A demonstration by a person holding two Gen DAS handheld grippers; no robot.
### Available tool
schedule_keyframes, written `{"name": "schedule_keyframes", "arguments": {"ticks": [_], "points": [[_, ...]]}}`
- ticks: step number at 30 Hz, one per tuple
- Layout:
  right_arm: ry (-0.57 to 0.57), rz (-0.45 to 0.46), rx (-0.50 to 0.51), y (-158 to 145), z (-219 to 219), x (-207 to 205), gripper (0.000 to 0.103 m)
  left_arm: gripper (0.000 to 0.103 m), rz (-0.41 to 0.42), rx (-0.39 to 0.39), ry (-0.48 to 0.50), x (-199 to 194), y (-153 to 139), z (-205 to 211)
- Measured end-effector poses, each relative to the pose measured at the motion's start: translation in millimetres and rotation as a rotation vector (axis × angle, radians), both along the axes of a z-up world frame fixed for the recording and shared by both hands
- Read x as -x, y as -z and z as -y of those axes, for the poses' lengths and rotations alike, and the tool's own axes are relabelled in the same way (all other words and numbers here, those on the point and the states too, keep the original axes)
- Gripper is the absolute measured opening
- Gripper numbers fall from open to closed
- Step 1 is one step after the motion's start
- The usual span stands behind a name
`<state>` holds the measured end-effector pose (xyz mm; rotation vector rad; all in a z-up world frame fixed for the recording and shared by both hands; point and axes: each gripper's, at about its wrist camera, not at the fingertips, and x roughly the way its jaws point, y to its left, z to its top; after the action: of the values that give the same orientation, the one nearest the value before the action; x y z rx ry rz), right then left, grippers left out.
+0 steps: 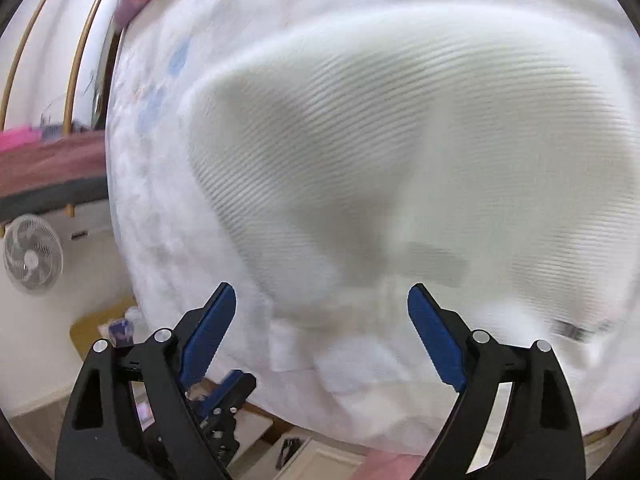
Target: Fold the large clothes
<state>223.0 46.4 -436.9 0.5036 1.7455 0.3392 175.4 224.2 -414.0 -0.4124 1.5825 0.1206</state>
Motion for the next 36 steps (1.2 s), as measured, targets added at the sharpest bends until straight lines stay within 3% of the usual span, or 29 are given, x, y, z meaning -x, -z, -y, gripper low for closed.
{"name": "schedule_keyframes", "arguments": {"ticks": [2, 3, 4, 6, 8, 10, 12, 14, 16, 22, 28, 36], "points": [[0.044, 0.001, 0.012, -8.3, 30.5, 5.1, 0.085, 0.058, 0.028, 0.071, 0.017, -3.5, -1.1, 13.4], [0.051, -0.002, 0.036, -12.1, 41.1, 9.3, 0.085, 0.059, 0.033, 0.108, 0.02, -5.4, 0.3, 18.9], [0.057, -0.005, 0.059, -16.1, 52.2, 10.4, 0.085, 0.062, 0.027, 0.179, 0.024, -7.6, 4.8, 28.5], [0.089, -0.013, 0.105, -19.2, 79.7, 23.6, 0.085, 0.078, 0.009, 0.298, 0.021, -12.4, 25.4, 47.3], [0.145, -0.048, 0.104, -20.8, 110.4, 37.3, 0.085, 0.079, -0.058, 0.287, 0.001, -18.4, 56.9, 59.6], [0.193, -0.092, 0.105, -15.6, 133.3, 51.7, 0.085, 0.044, -0.088, 0.203, -0.02, -19.6, 73.2, 61.5], [0.218, -0.109, 0.131, -15.0, 150.4, 61.8, 0.085, 0.013, -0.099, 0.231, -0.077, -17.9, 71.8, 49.5], [0.225, -0.115, 0.137, -15.7, 164.6, 70.7, 0.085, 0.013, -0.053, 0.236, -0.057, -18.0, 50.6, 42.3], [0.197, -0.082, 0.141, -21.4, 167.8, 74.1, 0.085, 0.013, -0.005, 0.153, 0.062, -19.6, 25.6, 46.2], [0.051, 0.042, 0.238, -44.4, 143.9, 69.8, 0.085, 0.014, -0.004, 0.056, 0.166, -20.1, 1.3, 56.3], [0.037, 0.111, 0.308, -62.0, 137.2, 64.6, 0.085, 0.014, -0.014, -0.116, 0.187, -24.4, 10.2, 64.0], [-0.008, 0.154, 0.37, -59.5, 123.0, 51.5, 0.085, 0.015, -0.02, -0.139, 0.205, -31.2, 35.7, 60.6]]}}
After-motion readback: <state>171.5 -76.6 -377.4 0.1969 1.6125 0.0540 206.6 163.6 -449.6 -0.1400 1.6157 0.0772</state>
